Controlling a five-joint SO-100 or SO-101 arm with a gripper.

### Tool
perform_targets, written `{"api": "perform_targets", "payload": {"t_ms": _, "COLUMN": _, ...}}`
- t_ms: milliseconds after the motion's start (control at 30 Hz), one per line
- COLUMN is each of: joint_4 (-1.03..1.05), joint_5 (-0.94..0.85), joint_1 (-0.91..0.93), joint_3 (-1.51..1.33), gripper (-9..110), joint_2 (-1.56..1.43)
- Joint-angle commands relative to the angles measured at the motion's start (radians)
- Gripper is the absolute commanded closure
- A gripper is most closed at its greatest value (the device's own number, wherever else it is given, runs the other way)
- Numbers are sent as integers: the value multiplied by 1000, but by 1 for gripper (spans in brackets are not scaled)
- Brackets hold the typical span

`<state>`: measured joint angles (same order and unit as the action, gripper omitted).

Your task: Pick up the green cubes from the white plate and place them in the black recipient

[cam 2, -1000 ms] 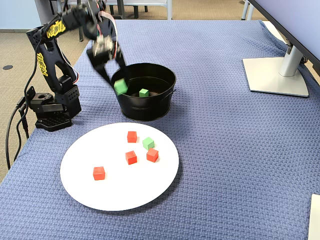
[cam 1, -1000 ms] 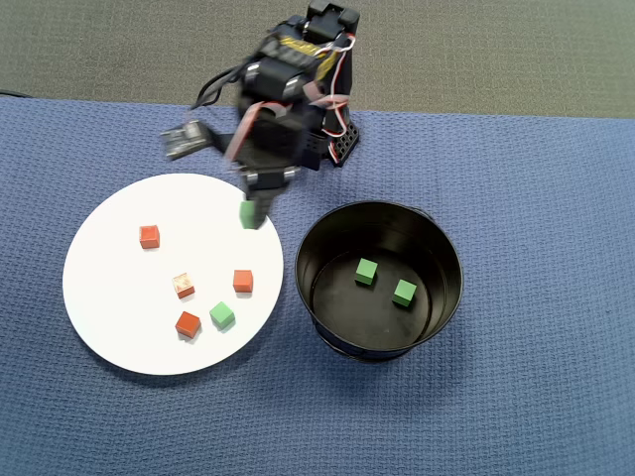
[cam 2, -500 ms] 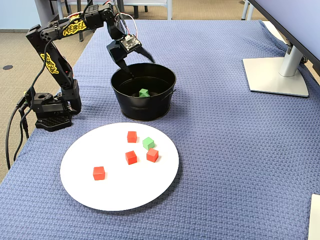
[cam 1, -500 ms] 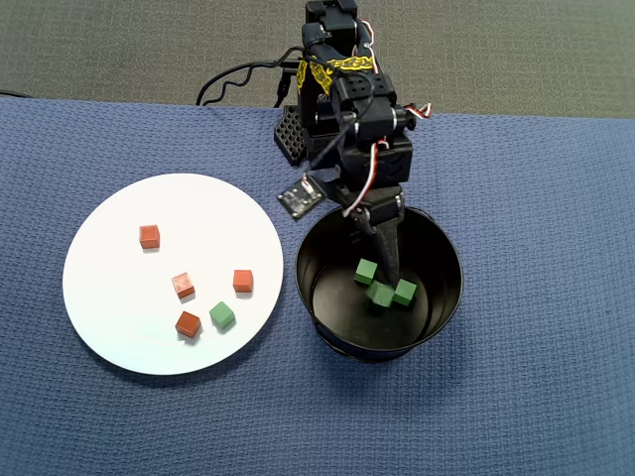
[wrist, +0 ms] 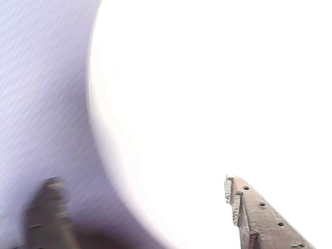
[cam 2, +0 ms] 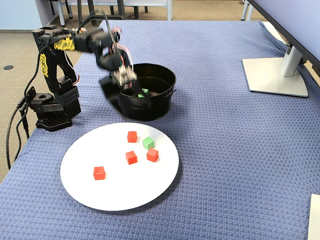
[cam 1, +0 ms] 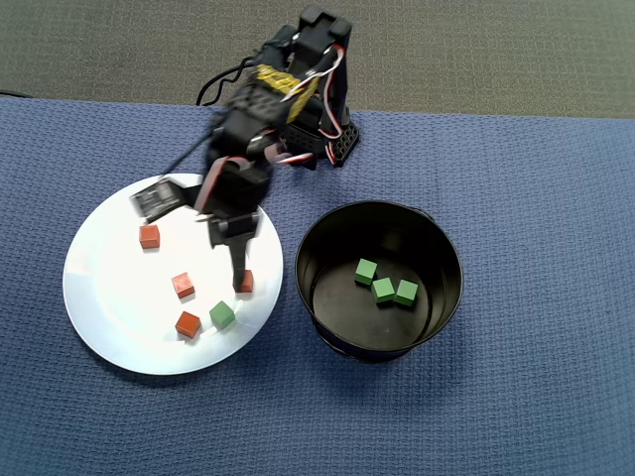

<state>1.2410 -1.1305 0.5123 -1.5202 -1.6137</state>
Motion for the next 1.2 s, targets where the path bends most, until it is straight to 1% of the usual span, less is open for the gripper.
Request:
{"api": "perform_targets", "payload": {"t_ms": 0, "joint_4": -74, "joint_5": -133, "joint_1": 75, "joint_3": 109, "gripper": 76, "joint_2": 94}}
{"api": "perform_targets", "payload": {"t_ms": 167, "joint_4": -83, "joint_5": -98, "joint_1": 78, "joint_3": 181, "gripper": 79, "joint_2": 236}}
{"api": "perform_targets", "payload": {"t_ms": 300, "joint_4": -67, "joint_5": -64, "joint_1": 49, "joint_3": 232, "gripper": 79, "joint_2": 316}}
{"api": "perform_targets", "payload": {"t_ms": 633, "joint_4": -118, "joint_5": -44, "joint_1": -51, "joint_3": 169, "gripper": 78, "joint_2": 348}}
{"api": "perform_targets", "payload": {"t_ms": 900, "joint_4": -146, "joint_5": -118, "joint_1": -107, "joint_3": 101, "gripper": 78, "joint_2": 365}}
{"api": "perform_targets", "payload": {"t_ms": 1167, "joint_4": -170, "joint_5": -225, "joint_1": -107, "joint_3": 87, "gripper": 77, "joint_2": 385}}
